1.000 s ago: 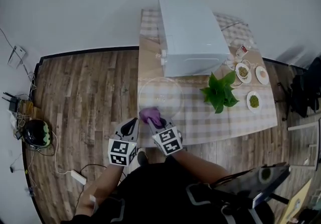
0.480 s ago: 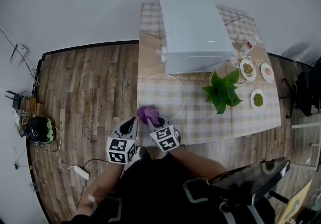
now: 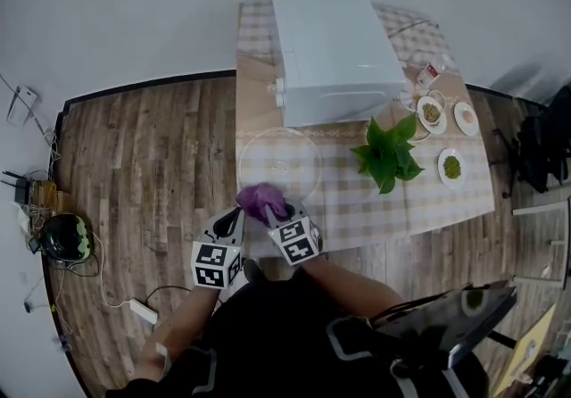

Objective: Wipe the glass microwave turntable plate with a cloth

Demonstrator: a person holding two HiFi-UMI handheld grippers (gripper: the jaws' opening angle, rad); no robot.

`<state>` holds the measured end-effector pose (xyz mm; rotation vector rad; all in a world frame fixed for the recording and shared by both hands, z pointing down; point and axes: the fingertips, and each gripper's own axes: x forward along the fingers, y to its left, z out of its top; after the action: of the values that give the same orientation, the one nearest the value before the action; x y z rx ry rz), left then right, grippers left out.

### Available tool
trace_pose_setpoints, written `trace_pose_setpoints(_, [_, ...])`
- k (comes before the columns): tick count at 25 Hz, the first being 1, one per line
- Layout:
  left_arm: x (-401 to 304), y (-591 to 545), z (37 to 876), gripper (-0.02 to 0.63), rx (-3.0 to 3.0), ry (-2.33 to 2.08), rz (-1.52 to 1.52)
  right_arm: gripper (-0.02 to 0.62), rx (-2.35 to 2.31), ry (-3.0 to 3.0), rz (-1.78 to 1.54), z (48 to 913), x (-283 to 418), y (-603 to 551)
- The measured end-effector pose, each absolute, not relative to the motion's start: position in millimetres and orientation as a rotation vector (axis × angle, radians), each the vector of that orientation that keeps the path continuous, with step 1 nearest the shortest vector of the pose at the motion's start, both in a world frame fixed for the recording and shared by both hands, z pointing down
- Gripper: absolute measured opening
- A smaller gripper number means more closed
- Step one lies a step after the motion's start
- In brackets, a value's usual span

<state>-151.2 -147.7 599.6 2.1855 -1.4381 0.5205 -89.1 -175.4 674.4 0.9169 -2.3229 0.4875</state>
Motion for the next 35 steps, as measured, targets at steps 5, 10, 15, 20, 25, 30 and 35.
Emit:
trace_pose_setpoints(5, [-150, -146, 602, 0.008, 2.194, -1.432, 0.514, 0.055, 0.966, -2.295, 0.501, 679, -75, -177])
trace_pose_setpoints(10, [-149, -143, 604, 0.008, 2.191, -1.431, 0.517, 0.055, 0.985, -2.285, 0.505, 680, -66, -174])
trace_pose_setpoints(15, [-145, -145, 601, 0.008, 2.209, -1.429, 0.514, 0.055, 1.004, -2.268, 0.507, 678, -55, -173])
trace_pose_setpoints(20, [-139, -145, 604, 0.008, 2.220, -1.411, 0.518, 0.055, 1.050, -2.248, 0.520, 679, -40, -176])
trace_pose_setpoints(25, [-133, -148, 608, 0.008, 2.226, -1.400, 0.522, 0.055, 1.080, -2.217, 0.511, 682, -22, -177])
trace_pose_setpoints(30, [-127, -150, 608, 0.008, 2.234, -1.394, 0.529, 0.055, 1.107, -2.191, 0.515, 682, -3, -177])
trace_pose_setpoints(35, [-123, -155, 604, 0.008, 2.240, -1.394, 0.512, 0.055, 1.138, -2.156, 0.513, 683, 17, -180])
